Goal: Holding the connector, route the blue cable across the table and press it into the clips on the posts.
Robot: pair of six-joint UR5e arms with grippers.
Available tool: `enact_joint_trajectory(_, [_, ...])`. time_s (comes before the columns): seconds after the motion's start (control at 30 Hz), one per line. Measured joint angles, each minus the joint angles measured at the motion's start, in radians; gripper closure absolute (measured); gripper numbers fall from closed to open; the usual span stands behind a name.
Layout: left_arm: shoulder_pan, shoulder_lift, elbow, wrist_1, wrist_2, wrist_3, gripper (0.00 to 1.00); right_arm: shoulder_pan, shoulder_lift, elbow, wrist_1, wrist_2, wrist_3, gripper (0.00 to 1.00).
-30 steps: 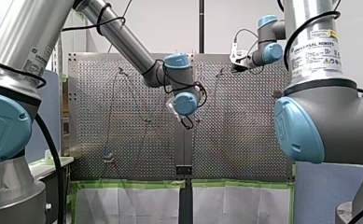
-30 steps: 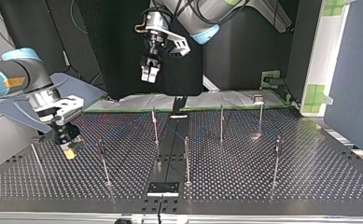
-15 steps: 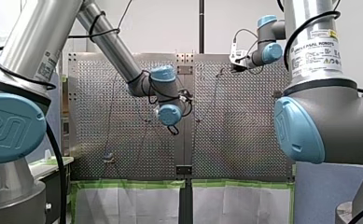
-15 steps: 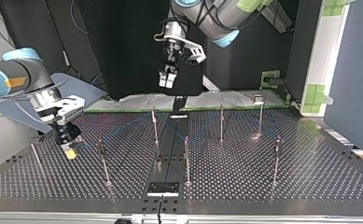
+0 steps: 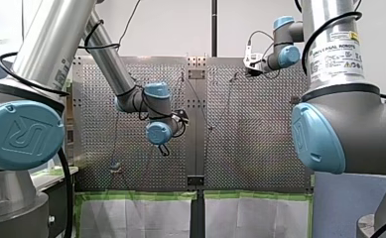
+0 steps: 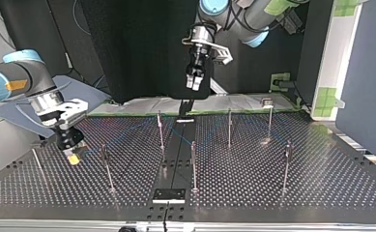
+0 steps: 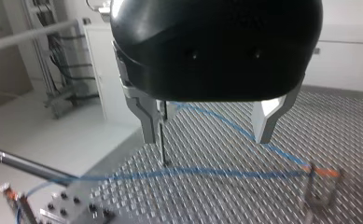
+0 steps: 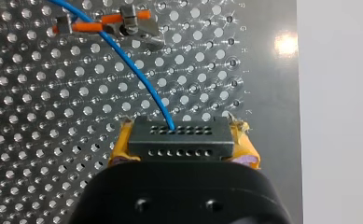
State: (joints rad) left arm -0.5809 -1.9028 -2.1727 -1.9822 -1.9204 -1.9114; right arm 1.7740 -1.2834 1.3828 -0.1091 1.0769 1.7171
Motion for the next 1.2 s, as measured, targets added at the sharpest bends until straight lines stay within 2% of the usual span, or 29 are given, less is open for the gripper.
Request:
enact_joint_trajectory(0.17, [0.040, 0.000, -0.040, 0.018, 0.002, 0.001, 0.00, 0.000, 0.000, 0.000, 0.000, 0.000, 0.000, 1.00])
enact_joint_trajectory(0.6, [0.160, 0.000, -0.160, 0.128, 0.009, -0.007, 0.00, 0.000, 0.000, 0.000, 0.002, 0.002, 0.004, 1.00])
enact_joint_trajectory(0.77, [0.204, 0.000, -0.204, 0.109, 0.013, -0.031, 0.00, -0.002, 0.000, 0.000, 0.003, 0.008, 0.007, 1.00])
enact_joint_trajectory(0.93, [0.251, -0.001, -0.251, 0.065, 0.044, -0.006, 0.00, -0.001, 0.000, 0.000, 0.003, 0.010, 0.007, 1.00])
enact_joint_trajectory(1.2, [0.265, -0.001, -0.265, 0.051, 0.056, 0.006, 0.00, 0.000, 0.000, 0.000, 0.003, 0.011, 0.007, 1.00])
